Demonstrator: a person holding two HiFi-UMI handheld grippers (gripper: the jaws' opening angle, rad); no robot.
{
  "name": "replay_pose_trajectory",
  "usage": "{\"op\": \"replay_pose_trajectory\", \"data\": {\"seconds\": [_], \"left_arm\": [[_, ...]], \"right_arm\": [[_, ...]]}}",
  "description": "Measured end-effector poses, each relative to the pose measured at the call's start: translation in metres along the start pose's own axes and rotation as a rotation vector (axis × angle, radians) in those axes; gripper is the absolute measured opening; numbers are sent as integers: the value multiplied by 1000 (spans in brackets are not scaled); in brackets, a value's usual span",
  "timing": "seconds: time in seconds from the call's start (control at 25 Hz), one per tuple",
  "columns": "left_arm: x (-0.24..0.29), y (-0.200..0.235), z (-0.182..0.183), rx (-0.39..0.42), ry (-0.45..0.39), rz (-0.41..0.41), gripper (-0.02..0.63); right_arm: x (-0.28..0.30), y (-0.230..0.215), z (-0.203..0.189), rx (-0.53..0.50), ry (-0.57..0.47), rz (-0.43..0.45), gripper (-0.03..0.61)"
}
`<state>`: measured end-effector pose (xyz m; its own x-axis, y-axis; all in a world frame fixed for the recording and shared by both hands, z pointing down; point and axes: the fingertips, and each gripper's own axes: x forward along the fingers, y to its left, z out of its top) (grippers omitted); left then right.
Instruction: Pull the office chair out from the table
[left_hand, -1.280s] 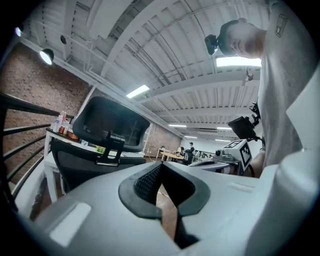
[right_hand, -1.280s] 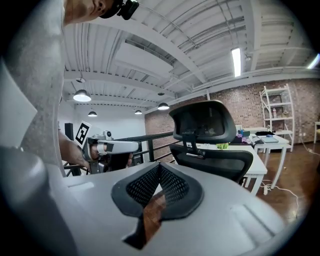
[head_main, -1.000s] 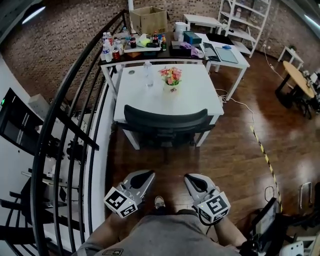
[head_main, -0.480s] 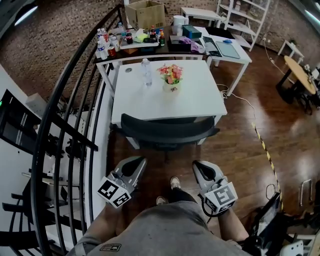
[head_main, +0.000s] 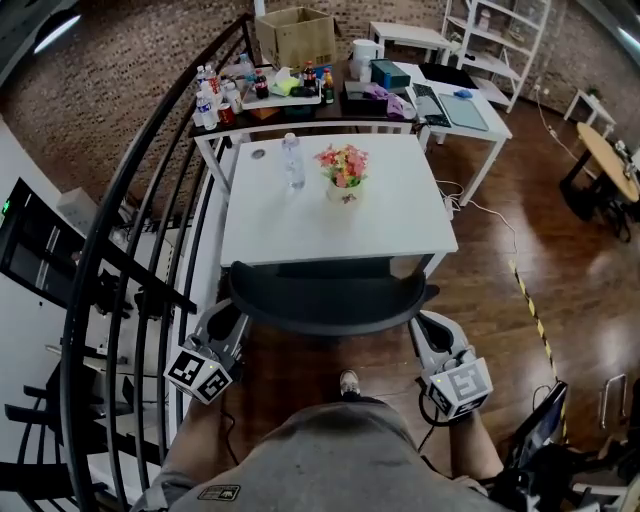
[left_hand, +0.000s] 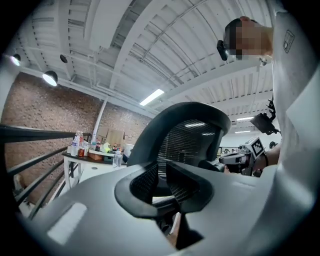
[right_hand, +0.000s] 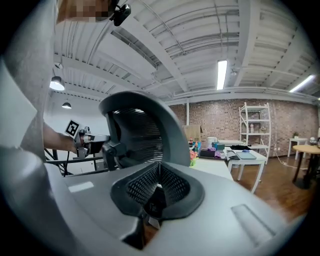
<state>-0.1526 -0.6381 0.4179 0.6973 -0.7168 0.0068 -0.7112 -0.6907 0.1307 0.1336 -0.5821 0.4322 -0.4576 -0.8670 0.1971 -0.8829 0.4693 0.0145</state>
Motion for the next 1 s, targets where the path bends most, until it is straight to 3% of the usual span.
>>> {"op": "replay_pose_trajectory", "data": {"seconds": [0.04, 0.12, 0.28, 0.44, 0.6, 0.72, 0.88, 1.0], "left_arm": [[1, 6, 1, 1, 0, 8, 55], [4, 15, 1, 1, 9, -3, 108], [12, 20, -1, -20, 31, -131, 253], [14, 22, -4, -4, 60, -247, 256], [9, 24, -8, -2, 113, -332, 269], [9, 29, -9, 15, 137, -327, 331], [16, 44, -10, 6, 134, -310, 339], [31, 44, -6, -8, 126, -367, 359]], "right_arm": [[2, -6, 1, 4, 3, 1, 28], [6, -15, 0, 16, 13, 20, 137], [19, -24, 1, 14, 31, 84, 253], [34, -30, 4, 15, 30, 175, 307], [45, -34, 12, 26, 20, 248, 331], [52, -30, 17, 6, 23, 302, 334], [62, -21, 19, -13, 30, 374, 336], [71, -16, 15, -22, 40, 425, 336]]}}
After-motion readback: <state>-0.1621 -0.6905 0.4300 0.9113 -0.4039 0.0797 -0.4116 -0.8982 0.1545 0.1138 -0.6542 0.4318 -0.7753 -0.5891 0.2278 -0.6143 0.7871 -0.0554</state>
